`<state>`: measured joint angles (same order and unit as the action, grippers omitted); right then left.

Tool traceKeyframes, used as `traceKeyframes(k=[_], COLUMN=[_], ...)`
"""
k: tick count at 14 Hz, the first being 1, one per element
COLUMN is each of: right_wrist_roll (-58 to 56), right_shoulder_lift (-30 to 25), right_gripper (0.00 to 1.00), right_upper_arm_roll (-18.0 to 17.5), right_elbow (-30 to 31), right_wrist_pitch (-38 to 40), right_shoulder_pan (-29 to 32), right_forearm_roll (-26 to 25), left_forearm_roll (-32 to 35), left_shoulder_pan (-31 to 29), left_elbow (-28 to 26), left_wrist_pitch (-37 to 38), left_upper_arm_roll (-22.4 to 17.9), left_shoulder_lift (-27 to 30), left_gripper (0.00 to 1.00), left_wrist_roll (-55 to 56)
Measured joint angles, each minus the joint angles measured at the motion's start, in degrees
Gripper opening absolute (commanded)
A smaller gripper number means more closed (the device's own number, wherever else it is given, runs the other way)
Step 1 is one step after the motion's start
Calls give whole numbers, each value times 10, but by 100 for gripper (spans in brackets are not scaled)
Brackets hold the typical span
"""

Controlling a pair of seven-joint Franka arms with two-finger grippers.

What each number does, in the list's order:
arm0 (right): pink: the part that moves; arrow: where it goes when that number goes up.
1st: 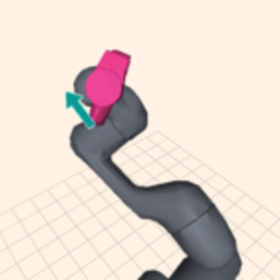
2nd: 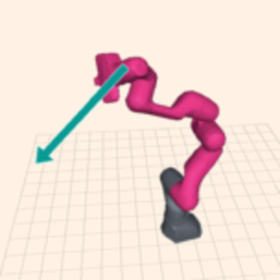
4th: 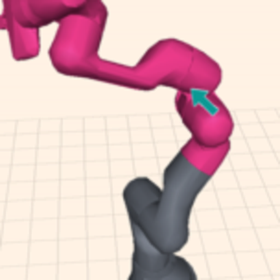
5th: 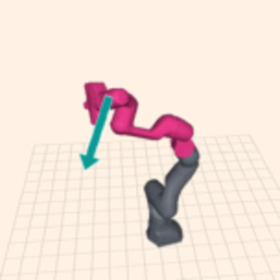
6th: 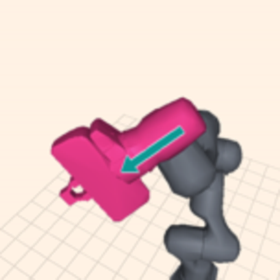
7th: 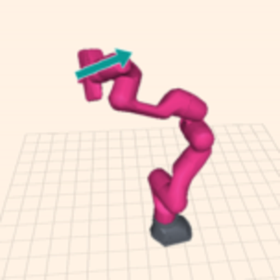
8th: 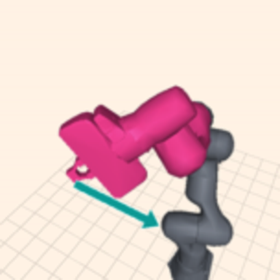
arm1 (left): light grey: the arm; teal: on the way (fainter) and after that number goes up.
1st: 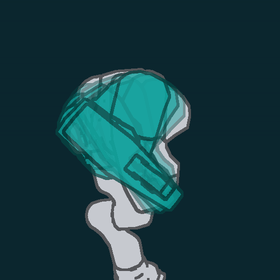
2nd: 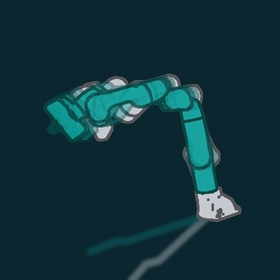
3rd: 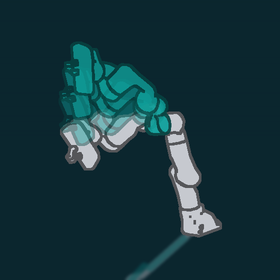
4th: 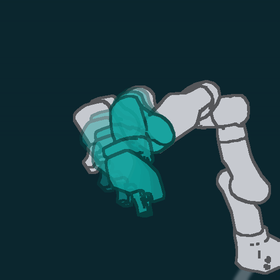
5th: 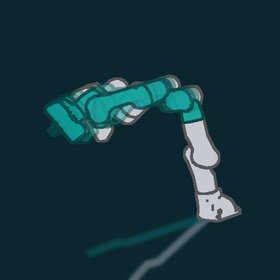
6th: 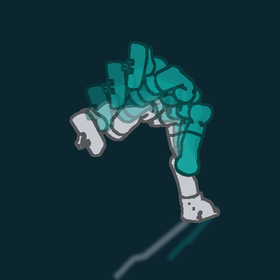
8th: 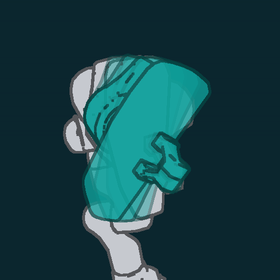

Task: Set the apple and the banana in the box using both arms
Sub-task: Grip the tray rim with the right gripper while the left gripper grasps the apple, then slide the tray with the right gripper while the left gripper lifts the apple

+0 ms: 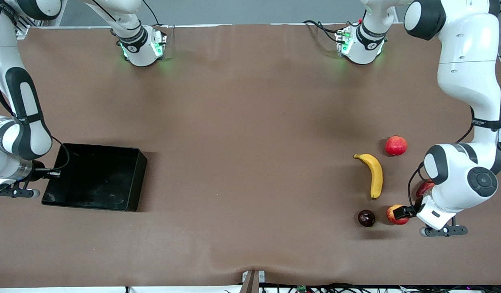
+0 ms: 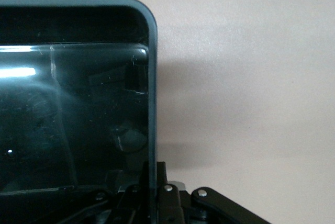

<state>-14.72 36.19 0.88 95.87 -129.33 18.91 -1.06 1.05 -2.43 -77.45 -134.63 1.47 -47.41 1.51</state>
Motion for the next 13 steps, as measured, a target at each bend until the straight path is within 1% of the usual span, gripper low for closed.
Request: traceKeyframes(k=[2,5,9,10,11,12,13], right_wrist_roll=[-5,-6,3,12,25,43,69], right_shoulder_lift=[-5,-34,-75,-79,-82,-84,-85], right_gripper=[0,0,0,0,0,0,0], right_upper_arm_roll=[-5,-18,-58,-65,-70,-72,-73], right_elbow=[-6,-15,-17,-17,-17,-18,-18], right_wrist_pitch=[5,51,101,107,110,111,111], right_shoulder_pan=[-2,-18,-45,-54,-67,-84,-104], right_forearm_roll=[0,1,13,14,15,16,16], left_forearm_roll=[0,0,0,0,0,0,0], left_shoulder_pan=[0,0,1,2,3,4,6], left_elbow=[0,0,0,0,0,0,0], left_wrist_pitch=[-4,-14,-28,-30,-32,-33,-34], left_upper_arm_roll=[0,0,2,2,2,2,2], left_shoulder_lift=[-11,-20,-28,-31,-34,-35,-35], left_gripper=[100,100,100,91,77,57,31], left_wrist_roll=[0,-1,-1,-1,-1,-1,-1])
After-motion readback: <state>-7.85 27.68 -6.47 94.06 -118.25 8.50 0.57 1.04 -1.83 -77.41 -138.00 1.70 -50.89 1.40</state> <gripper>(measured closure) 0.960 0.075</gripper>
